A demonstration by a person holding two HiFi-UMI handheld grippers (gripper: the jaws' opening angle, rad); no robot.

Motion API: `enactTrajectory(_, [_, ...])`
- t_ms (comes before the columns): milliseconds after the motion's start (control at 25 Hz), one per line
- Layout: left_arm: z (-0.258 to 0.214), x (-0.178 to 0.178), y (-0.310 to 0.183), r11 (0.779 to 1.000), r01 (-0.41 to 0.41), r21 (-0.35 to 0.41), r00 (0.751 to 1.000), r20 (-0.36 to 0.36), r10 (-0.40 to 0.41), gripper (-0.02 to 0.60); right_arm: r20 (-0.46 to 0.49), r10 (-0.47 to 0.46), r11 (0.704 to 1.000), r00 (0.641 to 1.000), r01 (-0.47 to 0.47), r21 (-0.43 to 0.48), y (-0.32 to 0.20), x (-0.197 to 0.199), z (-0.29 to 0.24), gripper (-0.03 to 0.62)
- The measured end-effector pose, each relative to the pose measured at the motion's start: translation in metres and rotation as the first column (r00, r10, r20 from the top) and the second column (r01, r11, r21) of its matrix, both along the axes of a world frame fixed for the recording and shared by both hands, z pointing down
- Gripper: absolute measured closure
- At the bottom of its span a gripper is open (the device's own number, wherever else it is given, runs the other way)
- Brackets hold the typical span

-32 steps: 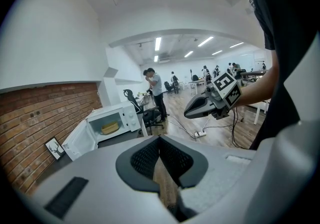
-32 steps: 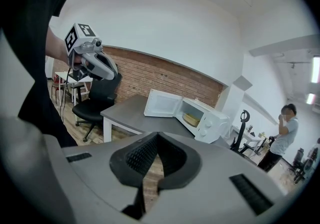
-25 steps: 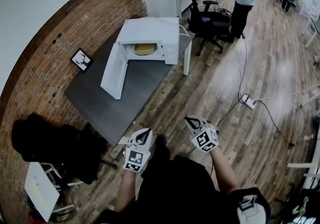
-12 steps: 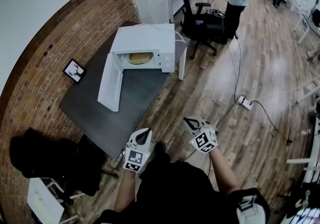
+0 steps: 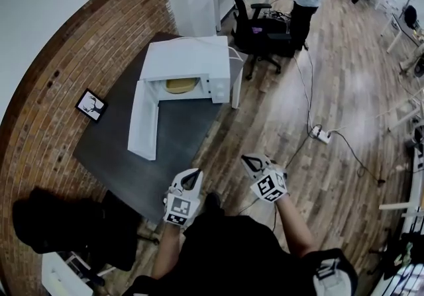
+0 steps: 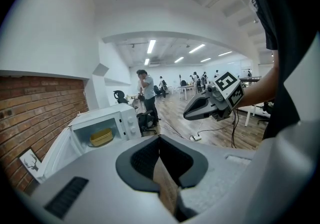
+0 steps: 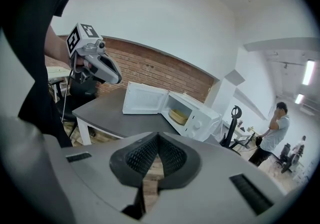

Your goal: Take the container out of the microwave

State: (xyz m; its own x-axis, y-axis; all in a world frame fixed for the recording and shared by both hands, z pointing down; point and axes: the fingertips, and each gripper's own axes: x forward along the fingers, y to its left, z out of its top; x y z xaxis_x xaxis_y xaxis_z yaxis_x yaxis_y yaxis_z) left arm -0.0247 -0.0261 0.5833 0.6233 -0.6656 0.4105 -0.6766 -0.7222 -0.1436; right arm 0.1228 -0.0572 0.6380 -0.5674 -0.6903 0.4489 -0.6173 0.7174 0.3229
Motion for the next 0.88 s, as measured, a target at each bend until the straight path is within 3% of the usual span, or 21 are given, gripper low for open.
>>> enactTrajectory(320, [0.005, -0.016, -0.032, 1.0, -0.027, -0.01, 1.0, -0.004, 0.027, 0.58, -0.011, 0.022, 1.0, 1.0, -0.022, -0.009, -0.027, -0.017, 0.003, 0.594])
enactTrajectory(880, [0.016, -0.077, -0.074, 0.999, -0.039, -0.02, 0.999, -0.021, 0.039, 0.58, -0.039, -0.007, 1.0, 0.999, 0.008, 0.009, -0.066, -0.09, 0.001, 0.594])
